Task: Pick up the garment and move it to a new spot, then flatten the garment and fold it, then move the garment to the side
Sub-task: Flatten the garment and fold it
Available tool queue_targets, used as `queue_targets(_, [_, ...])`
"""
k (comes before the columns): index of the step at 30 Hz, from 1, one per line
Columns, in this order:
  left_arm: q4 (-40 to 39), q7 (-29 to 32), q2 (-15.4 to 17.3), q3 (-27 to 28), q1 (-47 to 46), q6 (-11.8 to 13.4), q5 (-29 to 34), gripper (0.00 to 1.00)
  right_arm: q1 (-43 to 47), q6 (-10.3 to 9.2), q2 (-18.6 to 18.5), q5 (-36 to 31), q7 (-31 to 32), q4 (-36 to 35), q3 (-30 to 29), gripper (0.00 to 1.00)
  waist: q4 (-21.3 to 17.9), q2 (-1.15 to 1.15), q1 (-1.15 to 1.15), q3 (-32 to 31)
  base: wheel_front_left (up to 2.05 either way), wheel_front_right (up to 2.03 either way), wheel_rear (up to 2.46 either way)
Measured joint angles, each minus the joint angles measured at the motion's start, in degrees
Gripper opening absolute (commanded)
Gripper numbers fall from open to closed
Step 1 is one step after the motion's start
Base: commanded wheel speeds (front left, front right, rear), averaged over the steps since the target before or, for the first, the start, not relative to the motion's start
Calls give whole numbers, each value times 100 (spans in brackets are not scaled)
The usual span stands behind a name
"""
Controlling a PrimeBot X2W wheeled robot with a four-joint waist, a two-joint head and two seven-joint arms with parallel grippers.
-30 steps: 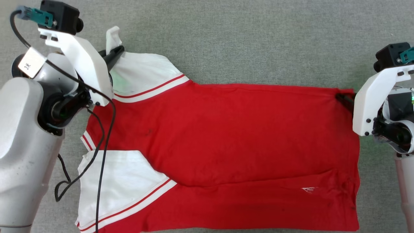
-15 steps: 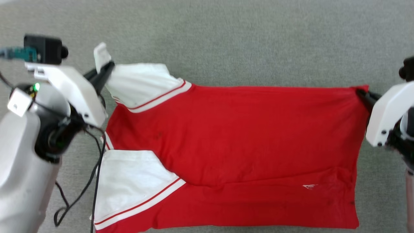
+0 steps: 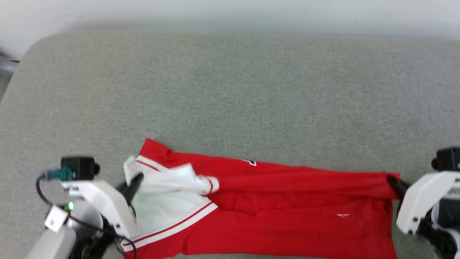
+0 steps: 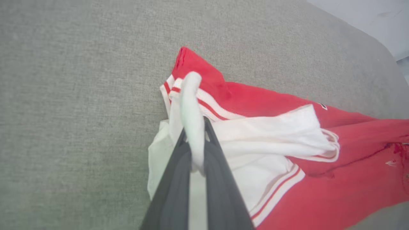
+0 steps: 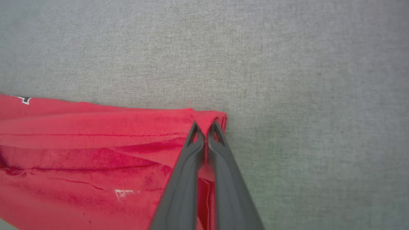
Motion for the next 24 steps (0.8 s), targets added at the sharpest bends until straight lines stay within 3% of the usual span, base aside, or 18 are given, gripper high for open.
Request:
queue_targets(8, [-67, -189, -73, -51, 915, 137, -110, 0, 773, -1, 219, 99, -223, 56, -176, 0, 71, 0, 0, -237, 0, 0, 0])
queue_targets(9, [-53, -192, -94, -85, 968, 136, -108, 0, 851, 0, 238, 121, -247, 81, -179, 7, 78, 0, 0, -253, 0, 0, 0])
queue_targets(10, [-19, -198, -132, -136, 1003, 131, -107, 0, 928, -1, 254, 134, -272, 118, -174, 37, 83, 0, 0, -267, 0, 0, 0])
queue_targets(11, [21, -210, -181, -177, 1030, 108, -105, 30, 1010, -1, 272, 137, -323, 152, -158, 100, 88, 0, 0, -279, 0, 0, 0])
queue_targets(12, [56, -267, -237, -207, 1043, 94, -99, 53, 1074, -1, 302, 168, -403, 192, -148, 100, 95, 0, 0, -287, 0, 0, 0])
queue_targets(13, [102, -315, -300, -216, 1043, 88, -103, 100, 1121, -1, 328, 203, -475, 214, -123, 100, 100, 0, 0, -292, 0, 0, 0])
queue_targets(19, [368, -739, -515, -271, 1023, -1, 20, 100, 1261, 0, 465, 270, -1187, 260, 8, 100, 80, 0, 0, -338, 0, 0, 0])
queue_targets(24, [303, -1569, -546, -140, 863, 27, 465, 100, 1247, -1, 501, 292, -1861, 46, 34, 100, 29, 0, 0, -411, 0, 0, 0])
